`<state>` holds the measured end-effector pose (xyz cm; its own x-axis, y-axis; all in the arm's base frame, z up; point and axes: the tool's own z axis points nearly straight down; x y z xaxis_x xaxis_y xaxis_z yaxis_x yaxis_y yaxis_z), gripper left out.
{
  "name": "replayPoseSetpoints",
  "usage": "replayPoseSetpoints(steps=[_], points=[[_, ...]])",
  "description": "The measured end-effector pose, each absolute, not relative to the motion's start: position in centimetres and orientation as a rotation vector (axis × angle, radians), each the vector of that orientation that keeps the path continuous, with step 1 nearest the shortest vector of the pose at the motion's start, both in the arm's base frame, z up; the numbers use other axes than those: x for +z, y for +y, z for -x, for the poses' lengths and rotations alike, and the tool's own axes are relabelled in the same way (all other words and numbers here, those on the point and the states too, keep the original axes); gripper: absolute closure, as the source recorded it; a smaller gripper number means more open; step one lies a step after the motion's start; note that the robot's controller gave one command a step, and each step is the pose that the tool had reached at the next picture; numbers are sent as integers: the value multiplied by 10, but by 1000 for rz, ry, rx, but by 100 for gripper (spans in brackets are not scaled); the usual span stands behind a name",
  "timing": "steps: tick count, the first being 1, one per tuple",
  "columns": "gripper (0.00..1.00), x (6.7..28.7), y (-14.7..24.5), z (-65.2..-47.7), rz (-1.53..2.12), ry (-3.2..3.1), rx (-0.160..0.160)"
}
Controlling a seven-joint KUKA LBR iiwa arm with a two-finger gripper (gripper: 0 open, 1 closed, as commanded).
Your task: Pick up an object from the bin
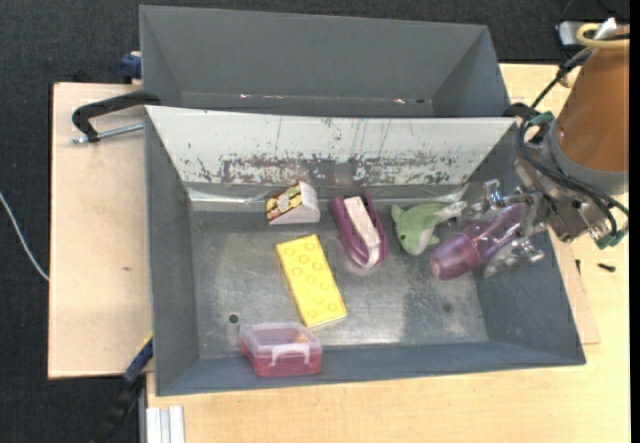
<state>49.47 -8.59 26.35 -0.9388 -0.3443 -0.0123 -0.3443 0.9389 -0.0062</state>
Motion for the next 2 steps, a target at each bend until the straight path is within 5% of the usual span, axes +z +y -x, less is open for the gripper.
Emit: replayPoseSetpoints(steps=[2], points=[[100, 261, -66, -506, 642, 3070, -2]])
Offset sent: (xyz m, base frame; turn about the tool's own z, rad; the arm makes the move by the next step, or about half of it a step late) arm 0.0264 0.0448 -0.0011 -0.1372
